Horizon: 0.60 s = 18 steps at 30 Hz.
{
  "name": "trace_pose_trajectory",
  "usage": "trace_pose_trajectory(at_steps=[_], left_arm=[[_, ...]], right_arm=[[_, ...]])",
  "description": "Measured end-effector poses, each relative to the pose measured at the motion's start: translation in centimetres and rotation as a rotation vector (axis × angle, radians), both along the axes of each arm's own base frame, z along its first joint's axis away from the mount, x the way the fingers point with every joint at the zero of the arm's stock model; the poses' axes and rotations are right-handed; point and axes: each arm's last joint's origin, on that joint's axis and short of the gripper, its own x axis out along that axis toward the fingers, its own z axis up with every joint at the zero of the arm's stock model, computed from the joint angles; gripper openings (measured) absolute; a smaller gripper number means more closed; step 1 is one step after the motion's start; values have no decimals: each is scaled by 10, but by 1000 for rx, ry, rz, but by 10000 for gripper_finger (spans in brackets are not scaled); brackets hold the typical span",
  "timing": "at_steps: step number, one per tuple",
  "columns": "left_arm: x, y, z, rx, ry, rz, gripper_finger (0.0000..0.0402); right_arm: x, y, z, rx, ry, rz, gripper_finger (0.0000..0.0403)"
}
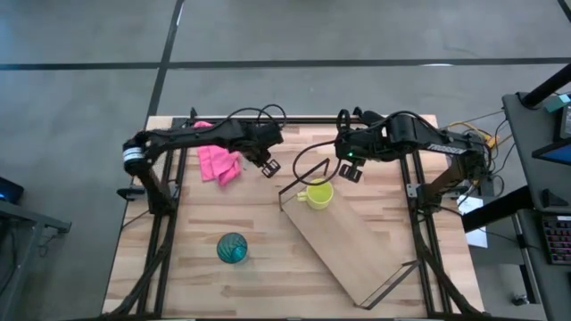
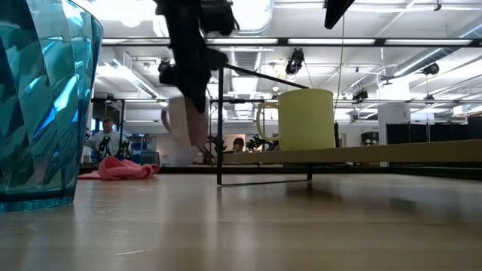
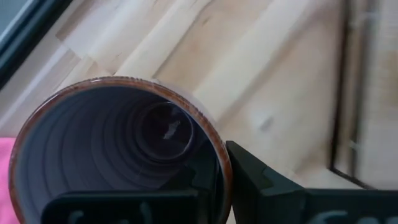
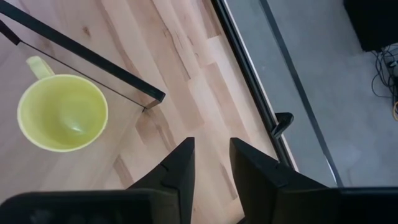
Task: Stack small to large cups/mugs on shelf
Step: Put the violet mug on the shelf
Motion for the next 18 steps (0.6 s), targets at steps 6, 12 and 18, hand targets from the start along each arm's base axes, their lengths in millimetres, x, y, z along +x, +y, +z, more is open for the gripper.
trace_pose_trajectory(at_steps=[6,12,18], left_arm=[[-27,-31,47,27,-144,-78,10],[-45,-70,91,93,-338,-278,10],[-42,-105,120,215,-516,-493,10]], right_arm=[[0,0,0,0,0,-1,95],[0,0,0,-1,0,-1,93],[0,0,0,-1,-2,-5,97]])
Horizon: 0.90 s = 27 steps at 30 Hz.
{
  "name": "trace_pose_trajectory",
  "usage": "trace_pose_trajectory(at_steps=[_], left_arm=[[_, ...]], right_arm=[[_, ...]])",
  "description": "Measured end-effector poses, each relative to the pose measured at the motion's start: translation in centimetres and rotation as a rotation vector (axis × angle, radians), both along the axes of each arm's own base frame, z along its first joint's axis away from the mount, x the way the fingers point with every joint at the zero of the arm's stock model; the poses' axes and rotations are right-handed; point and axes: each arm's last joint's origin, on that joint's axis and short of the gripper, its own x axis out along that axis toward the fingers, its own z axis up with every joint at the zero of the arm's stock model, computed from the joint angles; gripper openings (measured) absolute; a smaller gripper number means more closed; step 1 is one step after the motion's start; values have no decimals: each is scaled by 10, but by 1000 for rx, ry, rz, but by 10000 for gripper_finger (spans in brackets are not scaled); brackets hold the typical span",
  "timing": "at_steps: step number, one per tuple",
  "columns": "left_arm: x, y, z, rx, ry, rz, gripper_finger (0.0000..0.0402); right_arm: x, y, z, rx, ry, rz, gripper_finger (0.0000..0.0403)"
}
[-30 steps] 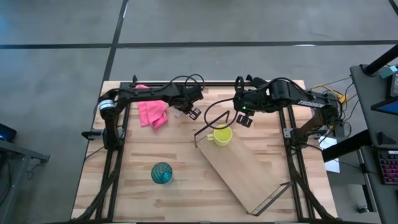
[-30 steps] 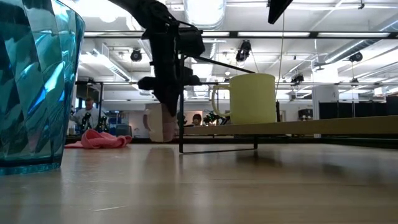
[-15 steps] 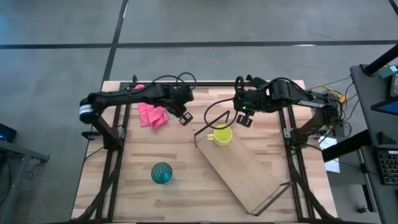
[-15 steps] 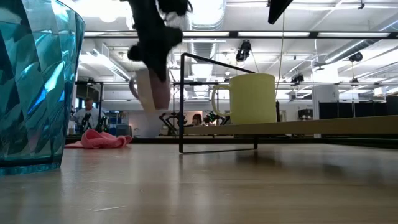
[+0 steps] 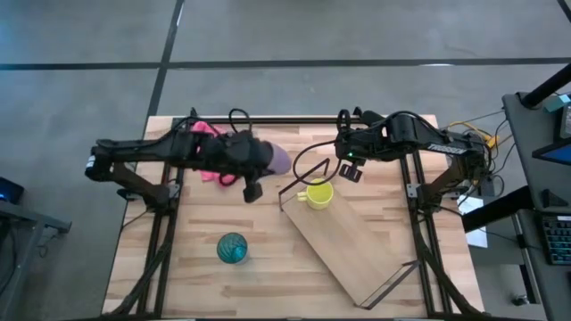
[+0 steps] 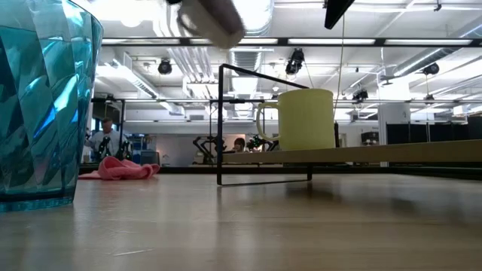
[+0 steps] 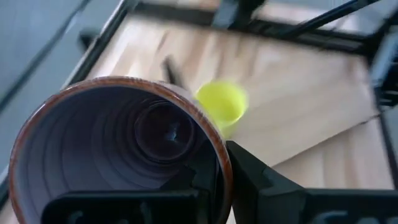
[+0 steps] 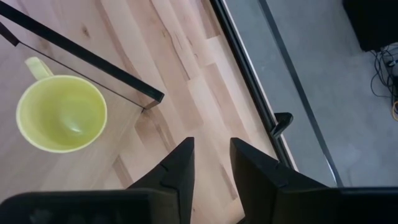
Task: Stack small to large cups/mugs on shelf
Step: Put the violet mug on the shelf
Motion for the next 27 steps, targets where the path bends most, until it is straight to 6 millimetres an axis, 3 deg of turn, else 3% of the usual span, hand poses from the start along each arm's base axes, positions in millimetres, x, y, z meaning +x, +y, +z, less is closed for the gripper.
trace_pose_trajectory(at_steps=[9,17,27], left_arm=[[37,-35,-8,176,-80,-271,10],[85,-46,-41,107,-63,-409,10],[136,-55,-47,42,-39,-438,10]], right_arm=[[0,0,0,-2,-1,0,98],[-7,0,6,-4,-21,2,97],[-30,0,21,-3,-92,-1,96]])
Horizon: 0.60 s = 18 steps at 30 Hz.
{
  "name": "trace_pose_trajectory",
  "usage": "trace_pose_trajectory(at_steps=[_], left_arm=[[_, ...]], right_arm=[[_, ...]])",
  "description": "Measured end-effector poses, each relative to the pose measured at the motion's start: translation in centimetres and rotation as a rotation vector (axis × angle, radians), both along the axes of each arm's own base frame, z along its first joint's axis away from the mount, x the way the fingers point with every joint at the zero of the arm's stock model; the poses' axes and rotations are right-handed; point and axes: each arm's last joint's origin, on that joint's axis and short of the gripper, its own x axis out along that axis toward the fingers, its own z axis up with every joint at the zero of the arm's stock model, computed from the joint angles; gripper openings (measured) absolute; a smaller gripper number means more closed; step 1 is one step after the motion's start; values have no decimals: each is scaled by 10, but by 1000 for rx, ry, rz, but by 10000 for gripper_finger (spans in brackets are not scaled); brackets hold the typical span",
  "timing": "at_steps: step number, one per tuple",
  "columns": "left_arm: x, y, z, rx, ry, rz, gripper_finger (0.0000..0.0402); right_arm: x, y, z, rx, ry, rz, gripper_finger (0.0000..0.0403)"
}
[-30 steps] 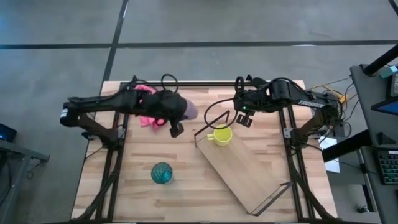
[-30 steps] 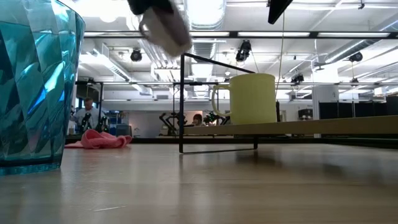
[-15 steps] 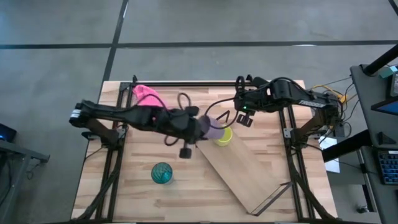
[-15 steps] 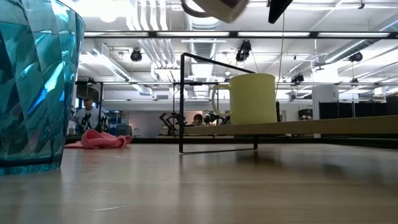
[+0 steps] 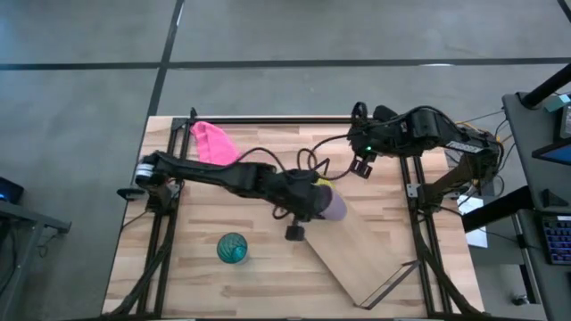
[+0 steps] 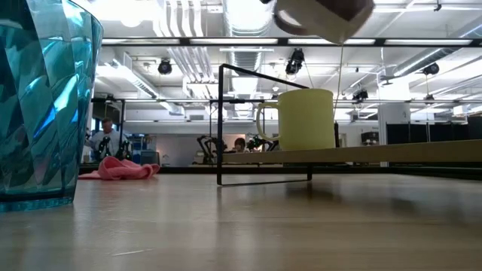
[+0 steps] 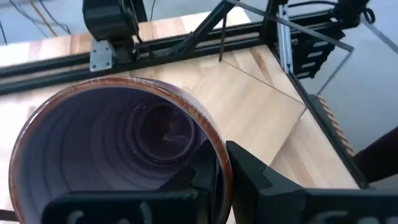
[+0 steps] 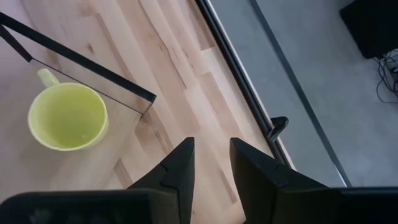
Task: Stack small to large cups/mugs on shelf
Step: Put the violet mug on the shelf
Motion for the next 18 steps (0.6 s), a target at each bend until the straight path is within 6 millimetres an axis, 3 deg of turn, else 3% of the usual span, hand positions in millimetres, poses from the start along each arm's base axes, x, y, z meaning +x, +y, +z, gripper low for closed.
trace_pose_trajectory(at_steps=[12,18], left_arm=[[39,-12,-15,-62,103,11,10],[54,-21,-40,-57,157,-6,10]], right_arm=[[-28,0,16,1,-81,1,96],[-35,0,20,1,-102,3,96]])
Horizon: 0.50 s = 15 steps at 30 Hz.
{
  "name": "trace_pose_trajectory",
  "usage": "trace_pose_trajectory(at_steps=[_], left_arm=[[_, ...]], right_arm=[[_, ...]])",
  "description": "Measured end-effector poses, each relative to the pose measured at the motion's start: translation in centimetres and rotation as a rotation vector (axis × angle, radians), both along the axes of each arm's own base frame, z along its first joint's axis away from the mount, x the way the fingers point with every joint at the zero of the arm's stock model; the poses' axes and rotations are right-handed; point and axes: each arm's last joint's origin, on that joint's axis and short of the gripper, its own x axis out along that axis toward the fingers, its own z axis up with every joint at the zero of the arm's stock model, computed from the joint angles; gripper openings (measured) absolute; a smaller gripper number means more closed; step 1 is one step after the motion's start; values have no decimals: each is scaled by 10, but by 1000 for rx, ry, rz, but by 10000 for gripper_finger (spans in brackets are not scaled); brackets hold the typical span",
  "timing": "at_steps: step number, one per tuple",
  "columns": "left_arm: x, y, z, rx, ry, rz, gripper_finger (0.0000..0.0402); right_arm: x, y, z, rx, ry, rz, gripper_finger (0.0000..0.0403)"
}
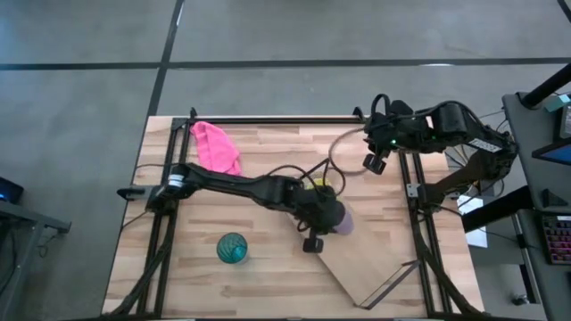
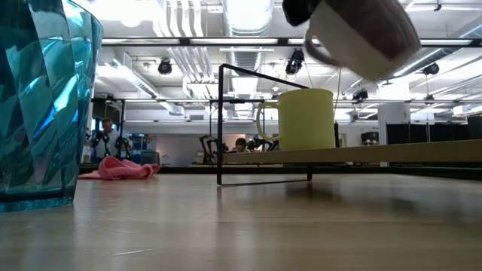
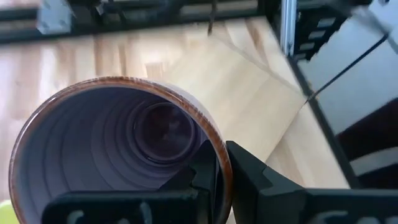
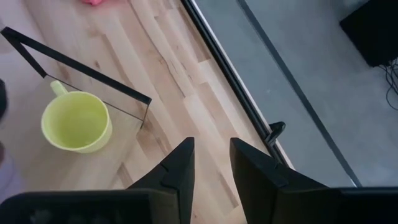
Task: Stack small to large cups/mugs on shelf
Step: Put the violet mug on the shelf
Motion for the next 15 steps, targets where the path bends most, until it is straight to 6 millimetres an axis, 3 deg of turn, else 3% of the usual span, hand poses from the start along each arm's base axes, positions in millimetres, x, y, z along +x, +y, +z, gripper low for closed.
trace_pose_trajectory(at_steps=[5,15], left_arm=[[9,-9,-23,8,48,-15,10],[13,-17,-38,-44,99,30,10]], right_arm=[[-1,0,-2,-2,10,4,96],[1,0,-18,-20,96,40,96]])
